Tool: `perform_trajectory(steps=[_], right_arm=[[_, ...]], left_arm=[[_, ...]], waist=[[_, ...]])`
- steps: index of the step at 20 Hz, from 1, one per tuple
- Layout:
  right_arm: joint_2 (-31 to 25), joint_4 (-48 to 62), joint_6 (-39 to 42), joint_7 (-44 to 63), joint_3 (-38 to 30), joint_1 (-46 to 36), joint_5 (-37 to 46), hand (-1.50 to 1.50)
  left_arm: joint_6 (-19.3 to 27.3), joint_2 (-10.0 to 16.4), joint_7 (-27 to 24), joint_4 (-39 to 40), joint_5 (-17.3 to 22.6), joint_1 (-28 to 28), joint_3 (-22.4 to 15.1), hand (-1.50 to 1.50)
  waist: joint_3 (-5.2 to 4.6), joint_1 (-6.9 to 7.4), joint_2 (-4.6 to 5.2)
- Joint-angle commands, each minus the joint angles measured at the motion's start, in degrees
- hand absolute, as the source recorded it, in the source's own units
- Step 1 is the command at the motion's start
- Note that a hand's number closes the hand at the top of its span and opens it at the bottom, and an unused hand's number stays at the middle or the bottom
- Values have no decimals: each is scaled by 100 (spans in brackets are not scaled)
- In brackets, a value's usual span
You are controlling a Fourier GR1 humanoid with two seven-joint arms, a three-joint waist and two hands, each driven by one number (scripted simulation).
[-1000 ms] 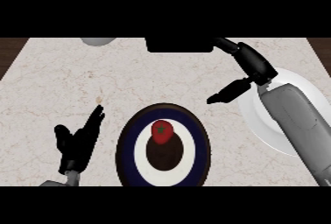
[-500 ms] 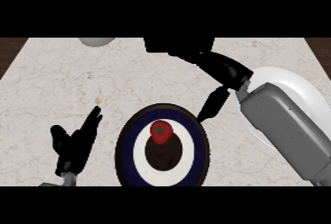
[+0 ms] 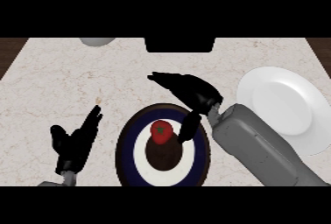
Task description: Pick the tomato from the plate and place it in the plate
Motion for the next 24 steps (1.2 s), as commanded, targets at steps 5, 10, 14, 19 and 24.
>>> perform_trajectory(steps=[5, 10, 14, 19, 24], right_arm=[[356, -104, 546, 317, -72, 398, 287, -150], [986, 236, 377, 242, -87, 454, 729, -150], [1003, 38, 254, 445, 53, 578, 1300, -150], [847, 88, 285, 315, 59, 817, 1729, -150], [1321, 792, -87, 37, 151, 932, 2250, -150]], left_arm=[[-115, -50, 300, -27, -65, 169, 70, 0], [-13, -256, 434, 138, -247, -222, 144, 0], [-179, -358, 164, 374, -254, -60, 167, 0], [-385, -275, 235, 521, -181, -191, 381, 0], [-319, -353, 363, 232, -346, -128, 339, 0]], waist=[[-42, 11, 39], [-42, 17, 47], [-43, 6, 48], [-43, -12, 48], [-41, 19, 48]])
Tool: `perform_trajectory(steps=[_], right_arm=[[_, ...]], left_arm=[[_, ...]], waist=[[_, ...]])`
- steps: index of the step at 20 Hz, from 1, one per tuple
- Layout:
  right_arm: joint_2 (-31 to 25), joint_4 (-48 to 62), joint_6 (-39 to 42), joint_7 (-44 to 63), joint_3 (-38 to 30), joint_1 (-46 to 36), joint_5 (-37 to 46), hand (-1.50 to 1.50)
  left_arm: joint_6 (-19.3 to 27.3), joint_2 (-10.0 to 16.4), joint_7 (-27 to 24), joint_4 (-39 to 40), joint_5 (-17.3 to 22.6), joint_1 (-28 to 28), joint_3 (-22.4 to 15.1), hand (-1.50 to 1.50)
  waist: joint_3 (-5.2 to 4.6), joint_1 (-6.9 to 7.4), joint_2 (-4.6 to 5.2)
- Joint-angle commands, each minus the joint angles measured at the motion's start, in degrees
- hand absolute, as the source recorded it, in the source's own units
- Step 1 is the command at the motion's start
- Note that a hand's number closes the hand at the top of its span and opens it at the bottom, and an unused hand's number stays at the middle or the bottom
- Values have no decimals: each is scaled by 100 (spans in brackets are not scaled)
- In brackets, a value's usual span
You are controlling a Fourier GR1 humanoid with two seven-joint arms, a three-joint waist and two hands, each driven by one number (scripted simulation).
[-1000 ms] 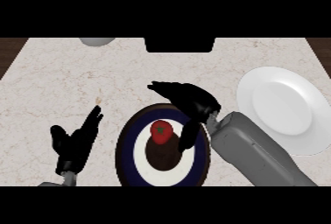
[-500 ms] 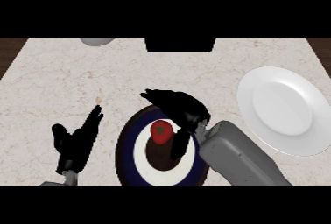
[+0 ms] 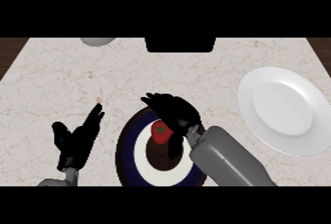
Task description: Pick the tomato from the plate and place it in the plate
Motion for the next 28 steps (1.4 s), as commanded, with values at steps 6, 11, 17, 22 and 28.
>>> perform_trajectory(steps=[6, 11, 17, 22, 28], right_arm=[[219, 606, 203, -520, -232, -4, 459, -150], [245, 940, 326, -743, 167, -274, 794, 150], [290, 1044, -71, -1196, 47, -109, 1248, 150], [217, 1620, -986, 505, -1218, -351, 1306, 150], [-269, 1922, -2326, 2773, -2631, -624, 1611, 150]], left_arm=[[-8, -174, 50, 166, -222, 204, 55, 0], [44, -219, 261, 10, -224, 169, 94, 0], [105, -392, 280, 124, -448, 50, 75, 0], [15, -280, 269, -206, -361, 238, 103, 0], [67, -193, 218, -319, -338, 361, 246, 0]], waist=[[-47, -6, 38], [-47, 2, 38], [-46, -23, 34], [-48, -52, 84], [-80, -344, 132]])
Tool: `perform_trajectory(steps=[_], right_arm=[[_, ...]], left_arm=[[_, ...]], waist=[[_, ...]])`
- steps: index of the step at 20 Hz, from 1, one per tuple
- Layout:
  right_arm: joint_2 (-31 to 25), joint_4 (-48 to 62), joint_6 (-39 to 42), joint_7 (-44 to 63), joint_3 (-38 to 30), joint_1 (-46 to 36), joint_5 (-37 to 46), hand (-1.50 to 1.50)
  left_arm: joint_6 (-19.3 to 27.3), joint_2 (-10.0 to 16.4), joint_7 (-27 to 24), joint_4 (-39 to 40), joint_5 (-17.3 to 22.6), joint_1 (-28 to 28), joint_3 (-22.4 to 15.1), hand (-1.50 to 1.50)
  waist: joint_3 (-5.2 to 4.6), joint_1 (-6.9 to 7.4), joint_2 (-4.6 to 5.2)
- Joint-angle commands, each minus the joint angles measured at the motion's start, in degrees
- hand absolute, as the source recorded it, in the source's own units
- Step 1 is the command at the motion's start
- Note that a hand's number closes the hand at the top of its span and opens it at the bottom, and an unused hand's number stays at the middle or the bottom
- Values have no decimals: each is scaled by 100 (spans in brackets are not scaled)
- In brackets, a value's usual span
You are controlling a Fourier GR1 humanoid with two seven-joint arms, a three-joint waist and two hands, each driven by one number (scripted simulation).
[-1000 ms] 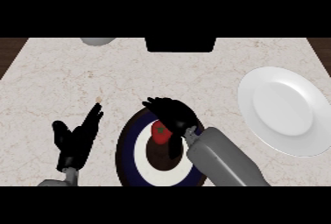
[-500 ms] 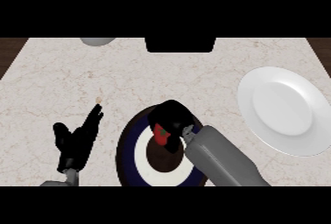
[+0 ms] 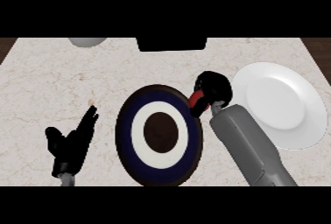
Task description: Pick the tomato from the plate and place it in the plate
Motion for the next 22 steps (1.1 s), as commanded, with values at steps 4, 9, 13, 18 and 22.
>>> perform_trajectory(steps=[4, 9, 13, 18, 22], right_arm=[[-539, 307, -1857, 2553, -979, -919, 1200, 150], [-895, 644, -2665, 4075, -1244, -1575, 2400, 150], [-976, 744, -3102, 4635, -1511, -1763, 3216, 150], [-1039, 623, -3469, 5009, -2024, -1787, 4129, 150], [-968, 393, -3903, 5015, -2445, -1530, 4885, 150]], left_arm=[[-59, 4, 121, 3, 33, 33, -50, 0], [-158, 12, 165, 6, -7, -13, -171, 0], [-106, -120, 167, 106, -62, -155, -259, 0], [-127, -103, 169, 136, -58, -177, -234, 0], [-113, -159, 143, 143, -64, -104, -270, 0]], waist=[[-74, 239, 55], [-65, 505, 104], [-52, 507, 154], [-34, 477, 119], [-21, 432, 111]])
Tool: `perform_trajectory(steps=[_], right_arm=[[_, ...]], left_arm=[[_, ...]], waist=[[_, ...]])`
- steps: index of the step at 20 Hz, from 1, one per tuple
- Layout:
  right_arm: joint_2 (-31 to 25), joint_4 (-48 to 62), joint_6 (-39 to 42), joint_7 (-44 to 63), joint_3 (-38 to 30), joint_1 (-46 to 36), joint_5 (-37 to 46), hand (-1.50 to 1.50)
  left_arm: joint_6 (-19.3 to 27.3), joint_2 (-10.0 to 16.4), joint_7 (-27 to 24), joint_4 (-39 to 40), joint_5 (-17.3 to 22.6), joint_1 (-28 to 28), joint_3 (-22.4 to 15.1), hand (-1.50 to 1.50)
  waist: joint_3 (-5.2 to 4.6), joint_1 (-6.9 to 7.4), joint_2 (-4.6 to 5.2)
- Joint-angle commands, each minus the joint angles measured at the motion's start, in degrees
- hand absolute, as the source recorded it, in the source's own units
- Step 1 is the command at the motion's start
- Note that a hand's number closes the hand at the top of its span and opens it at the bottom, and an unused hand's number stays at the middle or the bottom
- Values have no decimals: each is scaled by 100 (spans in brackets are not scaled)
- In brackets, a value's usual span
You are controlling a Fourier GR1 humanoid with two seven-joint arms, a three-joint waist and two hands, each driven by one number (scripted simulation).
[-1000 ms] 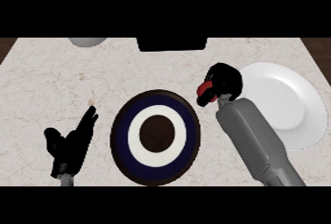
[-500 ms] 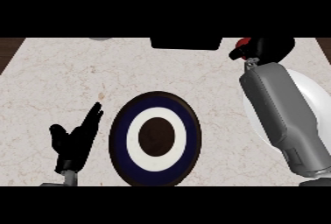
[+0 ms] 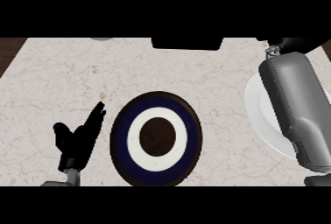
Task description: Pick the tomato from the plate and place it in the plate
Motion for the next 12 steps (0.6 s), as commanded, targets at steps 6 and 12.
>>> perform_trajectory(steps=[6, 12], right_arm=[[239, -410, -1091, 1608, -1234, 759, 1841, 150], [657, -1152, -1362, 1611, -2151, 1365, 2890, 150]], left_arm=[[16, -58, 20, 206, 48, 168, 41, 0], [-24, -32, 0, 139, 60, 205, 60, 0]], waist=[[-7, -187, -24], [0, -204, -64]])
